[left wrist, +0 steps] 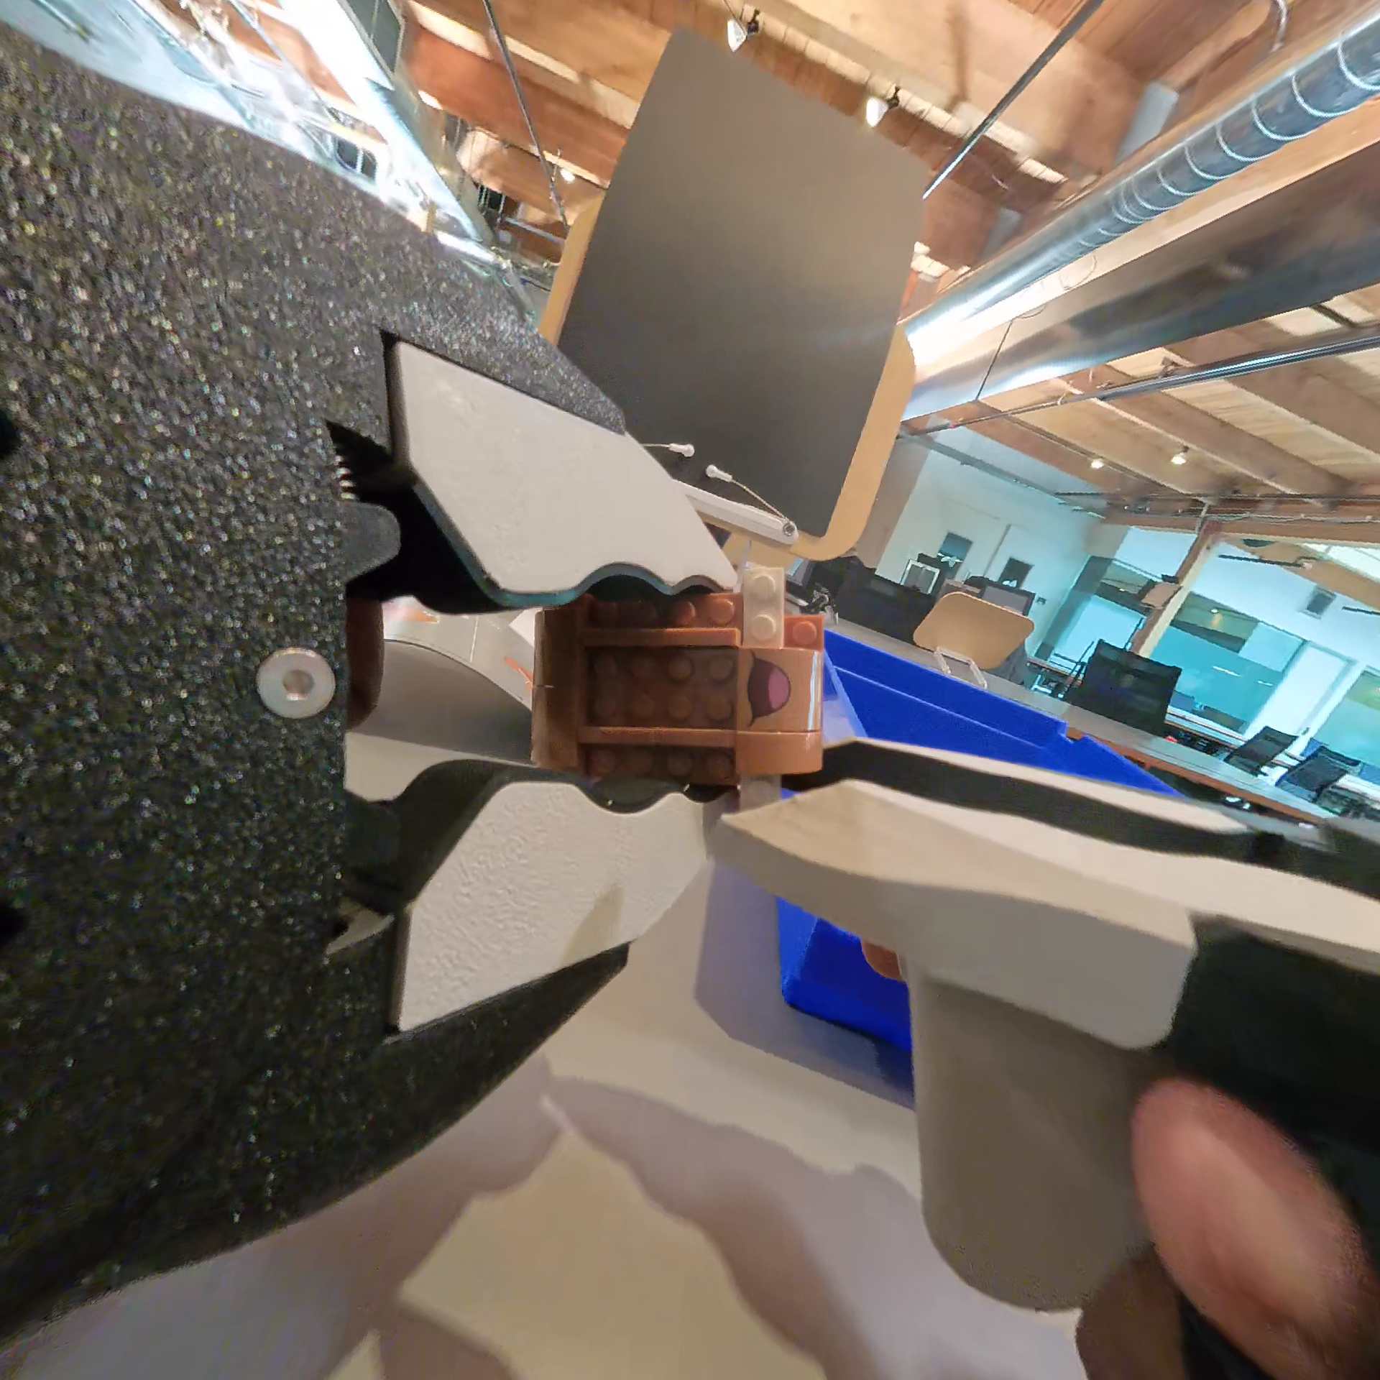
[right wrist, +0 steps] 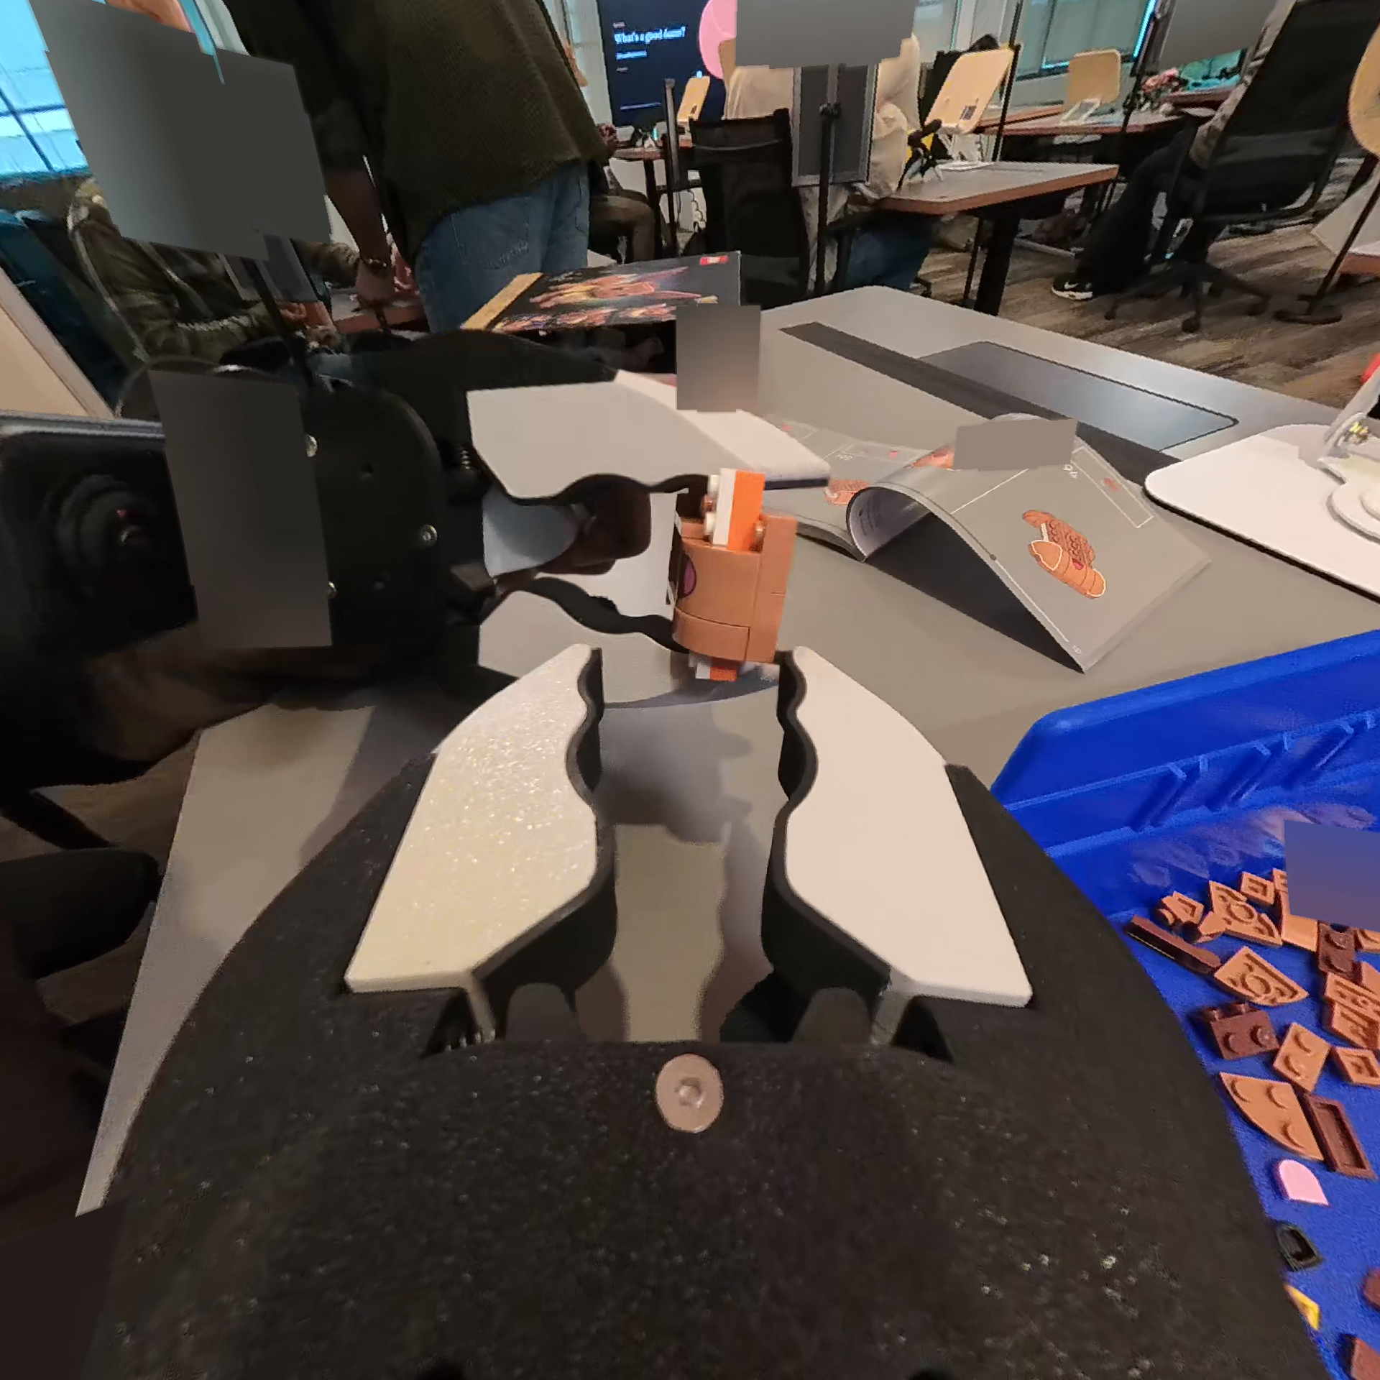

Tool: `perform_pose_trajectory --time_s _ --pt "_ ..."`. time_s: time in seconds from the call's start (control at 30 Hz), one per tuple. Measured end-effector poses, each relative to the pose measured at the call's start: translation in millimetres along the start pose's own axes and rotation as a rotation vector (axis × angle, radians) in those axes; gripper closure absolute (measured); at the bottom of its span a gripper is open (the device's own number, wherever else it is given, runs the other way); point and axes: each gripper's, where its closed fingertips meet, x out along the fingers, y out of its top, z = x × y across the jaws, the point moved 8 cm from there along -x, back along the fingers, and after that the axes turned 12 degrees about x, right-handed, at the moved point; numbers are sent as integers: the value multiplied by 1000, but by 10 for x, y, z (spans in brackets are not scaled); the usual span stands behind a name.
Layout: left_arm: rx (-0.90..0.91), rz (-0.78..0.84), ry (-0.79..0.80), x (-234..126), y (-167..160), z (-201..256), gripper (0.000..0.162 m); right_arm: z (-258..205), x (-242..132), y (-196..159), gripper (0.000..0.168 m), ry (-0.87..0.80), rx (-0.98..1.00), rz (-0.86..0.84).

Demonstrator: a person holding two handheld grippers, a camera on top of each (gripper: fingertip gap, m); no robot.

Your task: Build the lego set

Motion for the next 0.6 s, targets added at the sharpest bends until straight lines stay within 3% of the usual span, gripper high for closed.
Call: perform_pose_trajectory --time_s 0.27,0.6 --pt "7 25 -9 -15 49 16 118 31 -66 49 144 2 4 64" --pt "-8 67 -3 -41 85 18 118 13 -85 52 146 37 -37 65"
